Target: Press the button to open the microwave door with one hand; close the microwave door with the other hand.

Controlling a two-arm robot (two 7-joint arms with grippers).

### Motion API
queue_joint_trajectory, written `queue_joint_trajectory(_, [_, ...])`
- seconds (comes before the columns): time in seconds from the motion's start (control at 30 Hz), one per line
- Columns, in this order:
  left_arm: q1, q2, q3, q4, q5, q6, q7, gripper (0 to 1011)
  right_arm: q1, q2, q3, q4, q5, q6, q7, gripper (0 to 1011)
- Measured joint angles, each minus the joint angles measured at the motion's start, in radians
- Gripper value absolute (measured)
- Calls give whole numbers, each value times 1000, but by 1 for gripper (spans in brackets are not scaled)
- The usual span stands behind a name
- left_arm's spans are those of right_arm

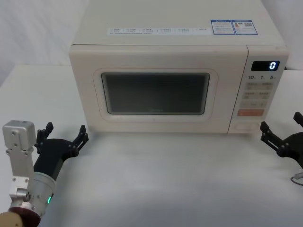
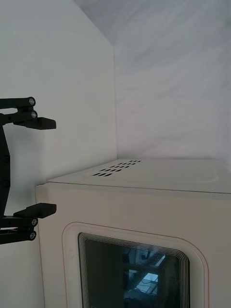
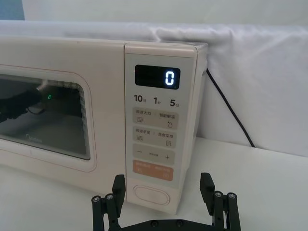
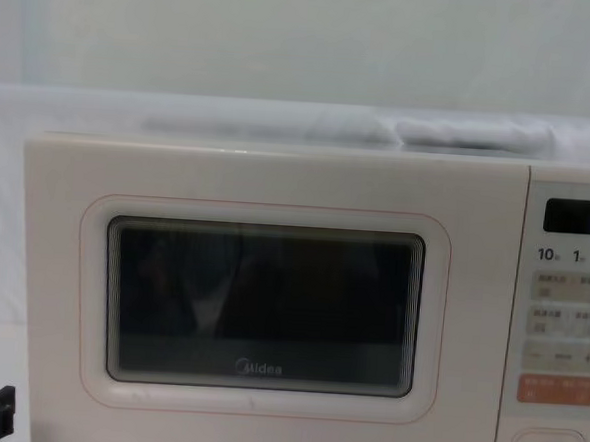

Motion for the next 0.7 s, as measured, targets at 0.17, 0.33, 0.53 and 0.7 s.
queue_joint_trajectory(0.17, [0, 0, 0, 0, 0, 0, 0, 1001, 0, 0, 0, 0, 0, 0, 0, 1002])
queue_joint_trajectory(0.33, [0, 0, 0, 0, 0, 0, 0, 1001, 0, 0, 0, 0, 0, 0, 0, 1002])
queue_joint_trajectory(0.53, [0, 0, 0, 0, 0, 0, 0, 1001, 0, 0, 0, 0, 0, 0, 0, 1002])
queue_joint_trajectory(0.7, [0, 0, 0, 0, 0, 0, 0, 1001, 0, 0, 0, 0, 0, 0, 0, 1002])
